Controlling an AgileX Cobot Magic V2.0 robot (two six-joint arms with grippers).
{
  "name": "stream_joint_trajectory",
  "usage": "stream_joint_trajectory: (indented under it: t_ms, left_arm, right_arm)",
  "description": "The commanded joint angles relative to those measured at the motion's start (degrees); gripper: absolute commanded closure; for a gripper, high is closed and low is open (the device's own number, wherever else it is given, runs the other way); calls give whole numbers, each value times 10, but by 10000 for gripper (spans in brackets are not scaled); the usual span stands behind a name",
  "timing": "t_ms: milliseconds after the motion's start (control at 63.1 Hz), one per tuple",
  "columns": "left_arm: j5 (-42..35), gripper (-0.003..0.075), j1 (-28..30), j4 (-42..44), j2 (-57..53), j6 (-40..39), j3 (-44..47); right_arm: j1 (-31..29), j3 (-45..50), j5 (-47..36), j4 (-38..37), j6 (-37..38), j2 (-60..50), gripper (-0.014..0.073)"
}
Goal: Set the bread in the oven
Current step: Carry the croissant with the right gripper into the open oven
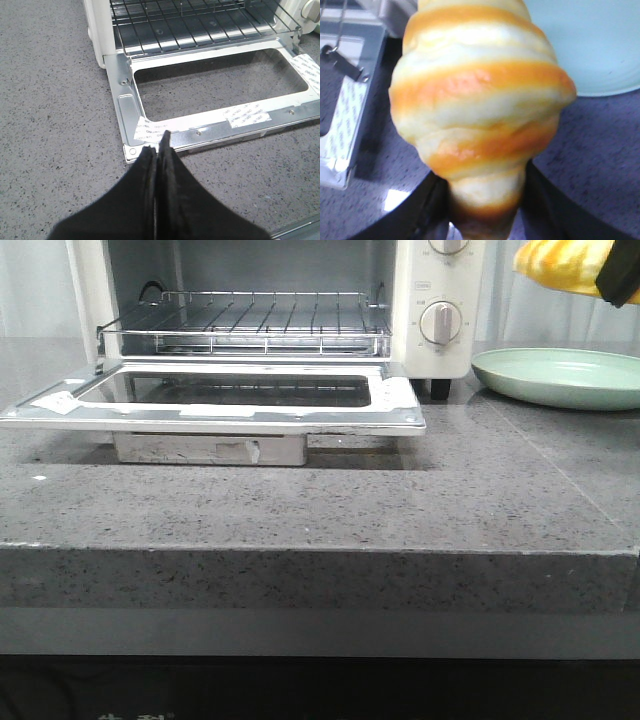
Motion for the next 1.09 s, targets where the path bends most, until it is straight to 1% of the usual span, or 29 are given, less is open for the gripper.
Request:
stream_joint_trajectory:
  t_ms: [0, 111, 317, 444, 634, 760, 855, 982, 1077]
  left_arm:
    - [-44, 738, 1, 0, -2, -4, -17]
    - [-44, 738, 1, 0, -2, -4, -17]
    - [-44, 738, 1, 0, -2, -4, -17]
    - [-44, 738, 1, 0, -2, -4, -17]
    - [-44, 738, 1, 0, -2, -4, -17]
    - [-44, 738, 1, 0, -2, -4, -17]
    - [-44, 738, 1, 0, -2, -4, -17]
    - [-44, 738, 1, 0, -2, -4, -17]
    - [-44, 738, 1, 0, -2, -4, -17]
  right_arm:
    - [28, 21, -27, 15, 0, -53, 444]
    - [78, 44, -25, 15, 0, -80, 444]
    - [185, 24, -23, 15, 0, -64, 444]
    - [236, -23, -23, 8, 0, -19, 444]
    - [281, -122, -18, -20, 11, 59, 444]
    - [306, -202, 5, -77, 44, 124, 444]
    - [320, -260, 30, -148, 88, 169, 444]
    - [323, -340, 68, -237, 144, 241, 444]
    - [321, -395, 82, -281, 163, 283, 444]
